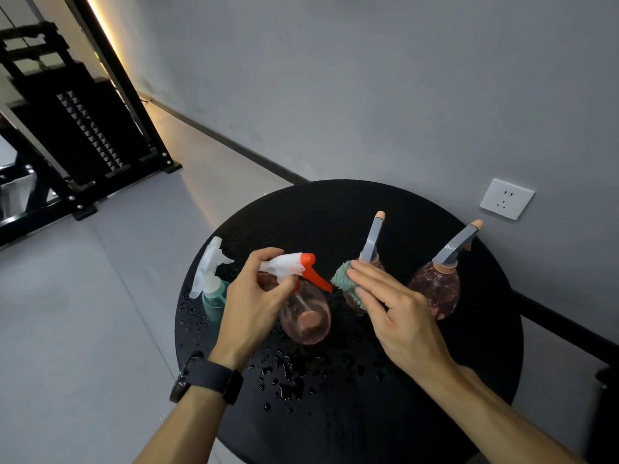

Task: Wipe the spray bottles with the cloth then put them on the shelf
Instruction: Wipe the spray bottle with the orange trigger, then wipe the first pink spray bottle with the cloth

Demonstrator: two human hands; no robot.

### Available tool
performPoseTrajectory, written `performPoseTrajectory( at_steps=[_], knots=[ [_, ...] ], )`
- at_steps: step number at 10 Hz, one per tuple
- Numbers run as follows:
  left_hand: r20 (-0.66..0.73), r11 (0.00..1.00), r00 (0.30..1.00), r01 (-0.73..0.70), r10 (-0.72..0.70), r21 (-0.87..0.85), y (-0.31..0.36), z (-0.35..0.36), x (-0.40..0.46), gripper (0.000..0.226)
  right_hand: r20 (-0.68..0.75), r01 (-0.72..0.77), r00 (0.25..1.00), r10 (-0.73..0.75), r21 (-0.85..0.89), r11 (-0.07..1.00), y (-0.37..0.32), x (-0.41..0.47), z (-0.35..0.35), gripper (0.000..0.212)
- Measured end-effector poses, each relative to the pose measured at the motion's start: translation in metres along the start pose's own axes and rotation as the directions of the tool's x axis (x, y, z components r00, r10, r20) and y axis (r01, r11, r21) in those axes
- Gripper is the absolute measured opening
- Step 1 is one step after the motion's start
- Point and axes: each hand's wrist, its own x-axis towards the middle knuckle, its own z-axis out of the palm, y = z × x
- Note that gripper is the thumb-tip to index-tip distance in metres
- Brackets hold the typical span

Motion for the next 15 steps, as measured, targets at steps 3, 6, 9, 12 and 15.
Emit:
performPoseTrajectory(
  at_steps=[3, 6, 9, 12, 15],
  knots=[
    [-0.026, 0.988, 0.997, -0.061, 0.066, 0.145, -0.011, 0.002, 0.009, 0.031, -0.008, 0.013, 1.000, -0.013, -0.009, 1.000, 0.000, -0.001, 0.001, 0.037],
    [-0.008, 0.980, 0.996, -0.081, 0.084, 0.180, -0.020, 0.004, 0.013, 0.025, 0.005, 0.003, 1.000, -0.003, 0.001, 1.000, -0.001, 0.000, 0.002, 0.037],
    [0.037, 0.979, 0.998, -0.055, 0.049, 0.194, -0.021, 0.003, 0.015, 0.037, 0.007, -0.004, 1.000, 0.004, -0.002, 1.000, -0.001, -0.001, 0.002, 0.036],
    [-0.059, 0.969, 0.995, -0.068, 0.084, 0.236, 0.004, -0.005, 0.004, 0.065, -0.025, -0.008, 1.000, 0.008, -0.006, 1.000, -0.008, -0.002, -0.009, 0.036],
    [-0.037, 0.883, 0.913, -0.381, 0.406, 0.274, 0.050, 0.030, -0.023, 0.059, -0.103, -0.040, 0.994, 0.035, -0.046, 0.998, -0.004, -0.008, -0.035, 0.036]
  ],
)
